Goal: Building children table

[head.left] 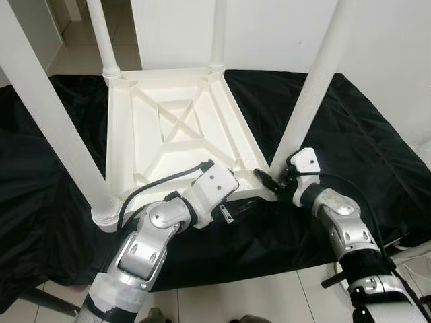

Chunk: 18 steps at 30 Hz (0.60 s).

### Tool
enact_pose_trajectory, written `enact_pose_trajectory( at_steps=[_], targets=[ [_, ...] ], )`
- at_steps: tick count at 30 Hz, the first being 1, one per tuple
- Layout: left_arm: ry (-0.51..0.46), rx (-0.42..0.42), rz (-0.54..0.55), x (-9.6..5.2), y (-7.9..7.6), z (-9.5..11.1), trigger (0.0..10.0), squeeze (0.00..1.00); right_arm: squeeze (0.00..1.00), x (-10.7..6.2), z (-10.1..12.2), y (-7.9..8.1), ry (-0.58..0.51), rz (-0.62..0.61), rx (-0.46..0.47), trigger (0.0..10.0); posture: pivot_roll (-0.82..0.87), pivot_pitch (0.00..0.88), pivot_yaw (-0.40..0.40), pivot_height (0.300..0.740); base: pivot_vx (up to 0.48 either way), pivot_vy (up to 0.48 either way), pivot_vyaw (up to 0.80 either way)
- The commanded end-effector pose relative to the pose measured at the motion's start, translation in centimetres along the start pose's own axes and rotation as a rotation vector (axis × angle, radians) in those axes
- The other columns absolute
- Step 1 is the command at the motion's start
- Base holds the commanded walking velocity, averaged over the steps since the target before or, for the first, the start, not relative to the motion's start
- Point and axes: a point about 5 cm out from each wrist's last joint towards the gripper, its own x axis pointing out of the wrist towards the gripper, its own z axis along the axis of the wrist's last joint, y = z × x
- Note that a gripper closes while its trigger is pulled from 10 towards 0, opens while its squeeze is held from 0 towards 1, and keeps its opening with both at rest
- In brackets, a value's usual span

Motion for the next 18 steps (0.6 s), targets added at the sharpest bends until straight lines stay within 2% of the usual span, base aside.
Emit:
enact_pose_trajectory(
  at_steps=[1, 7, 8, 9, 12, 13, 14, 15, 16, 17, 18],
  targets=[
    [0.010, 0.005, -0.009, 0.18, -0.04, 0.01, 10.0, 0.00, 0.00, 0.31, -0.15, 0.24, 0.031, 0.048, -0.058, 0.0, -0.04, 0.000, -0.026, 0.740, 0.000, 0.000, 0.00],
    [0.017, 0.011, -0.003, 0.06, 0.15, 0.02, 10.0, 0.00, 0.00, 0.10, -0.87, -0.01, 0.058, 0.043, -0.045, 0.0, -0.03, 0.000, -0.027, 0.740, 0.000, 0.000, 0.00],
    [0.018, 0.012, -0.002, 0.05, 0.19, 0.04, 10.0, 0.00, 0.00, 0.05, -1.06, 0.21, 0.064, 0.041, -0.026, 9.1, -0.04, 0.000, -0.028, 0.740, 0.000, 0.000, 0.00],
    [0.018, 0.014, 0.006, 0.09, 0.23, 0.03, 10.0, 0.00, 0.00, 0.11, -1.11, 0.45, 0.050, 0.013, 0.013, 10.0, -0.04, 0.000, -0.035, 0.740, 0.000, 0.000, 0.00],
    [0.019, 0.014, 0.007, 0.11, 0.23, 0.02, 10.0, 0.00, 0.00, 0.13, -1.10, 0.48, 0.046, 0.006, 0.022, 10.0, -0.04, 0.000, -0.035, 0.740, 0.000, 0.000, 0.00],
    [0.017, 0.009, 0.018, 0.15, 0.27, 0.01, 10.0, 0.00, 0.00, 0.19, -1.09, 0.50, 0.047, -0.047, 0.046, 10.0, -0.03, 0.000, -0.044, 0.740, 0.000, 0.000, 0.00],
    [0.017, 0.009, 0.018, 0.15, 0.27, 0.01, 10.0, 0.00, 0.00, 0.19, -1.09, 0.50, 0.047, -0.047, 0.046, 10.0, -0.03, 0.000, -0.044, 0.740, 0.000, 0.000, 0.00],
    [0.015, 0.003, 0.034, 0.19, 0.36, -0.01, 10.0, 0.00, 0.00, 0.30, -0.97, 0.56, 0.042, -0.115, 0.062, 10.0, -0.03, 0.000, -0.047, 0.740, 0.000, 0.000, 0.00],
    [0.015, 0.003, 0.034, 0.19, 0.36, -0.01, 10.0, 0.00, 0.00, 0.30, -0.97, 0.56, 0.042, -0.115, 0.062, 10.0, -0.03, 0.000, -0.047, 0.740, 0.000, 0.000, 0.00],
    [0.015, -0.005, 0.049, 0.20, 0.47, -0.12, 10.0, 0.00, 0.00, 0.46, -0.82, 0.92, 0.039, -0.192, 0.088, 10.0, -0.03, 0.000, -0.047, 0.740, 0.000, 0.000, 0.00],
    [0.015, -0.005, 0.049, 0.20, 0.47, -0.12, 10.0, 0.00, 0.00, 0.46, -0.82, 0.92, 0.039, -0.192, 0.088, 10.0, -0.03, 0.000, -0.047, 0.740, 0.000, 0.000, 0.00]
  ],
)
